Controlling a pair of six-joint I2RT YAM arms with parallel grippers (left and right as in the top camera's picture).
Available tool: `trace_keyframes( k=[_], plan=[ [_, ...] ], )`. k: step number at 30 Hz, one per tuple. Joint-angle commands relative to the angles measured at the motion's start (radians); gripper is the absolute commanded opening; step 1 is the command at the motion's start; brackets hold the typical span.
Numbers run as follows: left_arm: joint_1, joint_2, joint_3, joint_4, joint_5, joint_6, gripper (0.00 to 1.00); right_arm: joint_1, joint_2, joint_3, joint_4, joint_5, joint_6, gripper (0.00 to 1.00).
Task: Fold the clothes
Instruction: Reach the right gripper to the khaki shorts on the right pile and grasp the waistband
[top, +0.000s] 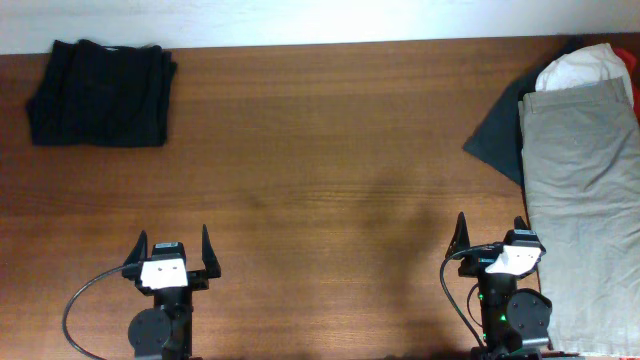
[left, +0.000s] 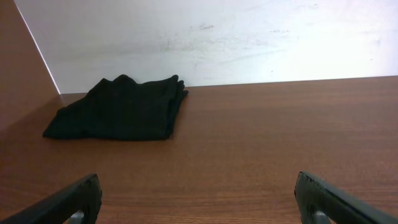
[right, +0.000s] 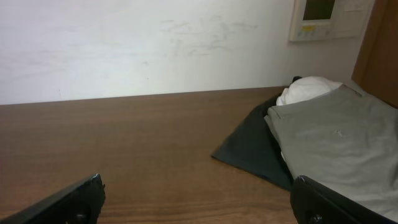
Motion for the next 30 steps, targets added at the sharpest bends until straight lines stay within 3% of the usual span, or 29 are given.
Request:
trace_keyframes(
  k=[1, 17, 20, 22, 25, 26, 28, 30],
  plan=[
    [-0.003, -0.003, -0.008, 0.002, 0.011, 0.016, 0.99, -0.006, -0.008, -0.005, -0.011, -0.009, -0.006, 0.99],
    [-0.003, -0.003, -0.008, 0.002, 0.011, 0.016, 0.99, -0.006, -0.008, -0.005, 0.030, -0.032, 0.007, 0.99],
    [-0.003, -0.003, -0.008, 0.002, 0.011, 0.016, 0.99, -0.006, -0.008, -0.005, 0.047, -0.441, 0.308, 0.99],
    [-0.003, -0.003, -0.008, 0.002, 0.011, 0.016, 0.99, -0.006, -0.008, -0.005, 0.120, -0.500, 0.418, 0.99],
    [-0.003, -0.003, -0.008, 0.002, 0.011, 0.016, 0.99, -0.006, -0.005, 0.006, 0.364, -0.425, 0.417, 0.99],
    [-0.003, -0.003, -0.008, 0.002, 0.011, 0.016, 0.99, -0.006, 0.007, 0.032, 0.367, -0.356, 0.397, 0.99],
    [-0.003, -0.003, -0.008, 0.002, 0.011, 0.016, 0.99, -0.006, 0.122, 0.145, 0.364, -0.254, 0.287, 0.99],
    [-0.003, -0.003, -0.008, 0.002, 0.011, 0.016, 0.99, -0.006, 0.362, 0.329, 0.362, -0.170, 0.146, 0.99]
  ],
)
